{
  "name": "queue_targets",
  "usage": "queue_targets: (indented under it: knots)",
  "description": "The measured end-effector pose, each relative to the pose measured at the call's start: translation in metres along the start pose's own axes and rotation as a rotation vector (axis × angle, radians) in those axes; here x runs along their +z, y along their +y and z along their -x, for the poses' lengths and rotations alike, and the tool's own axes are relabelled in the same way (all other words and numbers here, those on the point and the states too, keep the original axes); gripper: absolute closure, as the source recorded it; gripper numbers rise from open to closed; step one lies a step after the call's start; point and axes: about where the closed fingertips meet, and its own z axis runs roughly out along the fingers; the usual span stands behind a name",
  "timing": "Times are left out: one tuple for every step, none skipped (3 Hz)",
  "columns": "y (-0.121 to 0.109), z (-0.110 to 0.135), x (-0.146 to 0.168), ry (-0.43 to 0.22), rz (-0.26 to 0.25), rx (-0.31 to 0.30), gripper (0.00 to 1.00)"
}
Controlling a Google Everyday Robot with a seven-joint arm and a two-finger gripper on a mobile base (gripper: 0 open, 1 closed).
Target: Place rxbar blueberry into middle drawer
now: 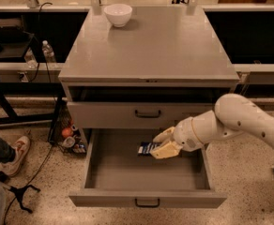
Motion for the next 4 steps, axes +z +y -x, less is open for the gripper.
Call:
queue_targets:
  knots:
    - [-0.010, -0.035, 0.034, 0.011, -0.054, 0.053, 1.00]
    - [-0.034, -0.057, 0.066, -0.008, -0.133, 0.085, 1.00]
    - [-0.063, -0.074, 0.093, -0.037, -0.211, 0.109, 1.00]
    - [-0.085, -0.087, 0.116, -0.056, -0.249, 0.133, 0.81]
